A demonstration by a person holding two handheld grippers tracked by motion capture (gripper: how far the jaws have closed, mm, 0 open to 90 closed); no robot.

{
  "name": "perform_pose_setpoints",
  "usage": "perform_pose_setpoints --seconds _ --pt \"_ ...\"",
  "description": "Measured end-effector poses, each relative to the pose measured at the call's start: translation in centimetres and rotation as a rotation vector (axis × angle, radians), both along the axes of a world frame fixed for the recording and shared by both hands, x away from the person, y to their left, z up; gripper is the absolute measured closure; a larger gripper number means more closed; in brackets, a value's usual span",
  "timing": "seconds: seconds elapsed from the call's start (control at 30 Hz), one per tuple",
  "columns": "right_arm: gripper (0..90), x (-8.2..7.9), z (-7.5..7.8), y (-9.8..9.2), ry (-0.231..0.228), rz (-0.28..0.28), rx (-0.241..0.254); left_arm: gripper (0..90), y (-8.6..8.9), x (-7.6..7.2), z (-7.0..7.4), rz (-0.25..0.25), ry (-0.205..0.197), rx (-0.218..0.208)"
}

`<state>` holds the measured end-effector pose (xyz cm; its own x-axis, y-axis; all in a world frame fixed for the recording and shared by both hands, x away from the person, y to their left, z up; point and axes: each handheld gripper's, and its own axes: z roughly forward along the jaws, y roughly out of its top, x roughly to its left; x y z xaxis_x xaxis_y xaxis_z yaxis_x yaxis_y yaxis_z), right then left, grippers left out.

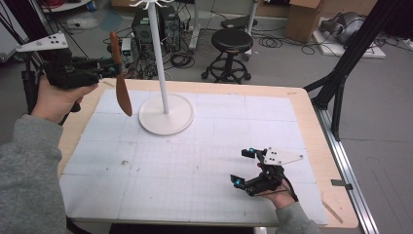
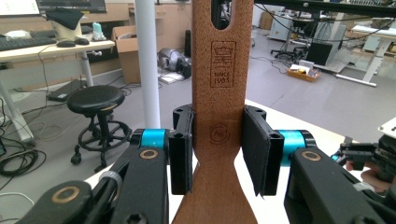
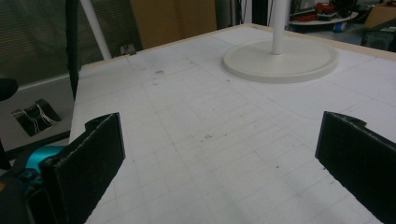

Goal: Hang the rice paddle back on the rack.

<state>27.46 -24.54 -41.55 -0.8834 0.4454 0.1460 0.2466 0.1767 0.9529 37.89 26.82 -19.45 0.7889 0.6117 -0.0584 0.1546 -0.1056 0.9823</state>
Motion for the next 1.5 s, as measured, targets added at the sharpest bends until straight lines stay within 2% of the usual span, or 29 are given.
perform_pose_setpoints --seconds 0.13,0.27,0.5,0.73,1.07,1.43,1.5 --pt "0.0 0.0 0.0 0.0 0.004 -0.004 0.002 65.1 -0.1 0.7 1.0 0.004 0.0 0.008" --pt "0.0 0.1 0.0 -0.1 0.004 -0.015 0.005 65.1 -0.4 1.6 1.5 0.015 0.022 0.025" --pt "0.0 0.0 0.0 -0.1 0.011 -0.014 0.006 65.1 -0.7 2.5 2.3 0.009 0.026 0.02" --pt "0.0 -0.2 -0.1 0.2 0.01 0.0 0.0 65.1 -0.9 3.4 3.0 0.014 0.027 -0.003" --pt "0.0 -0.3 0.0 0.4 0.011 0.005 0.01 65.1 -1.1 4.6 3.7 0.023 0.04 0.021" --pt "0.0 -0.3 0.2 0.2 0.024 0.003 0.059 65.1 -2.1 5.7 4.6 0.033 0.043 0.029" --pt "0.0 -0.2 0.2 0.2 0.025 0.004 0.061 65.1 -2.1 5.9 4.7 0.039 0.044 0.02"
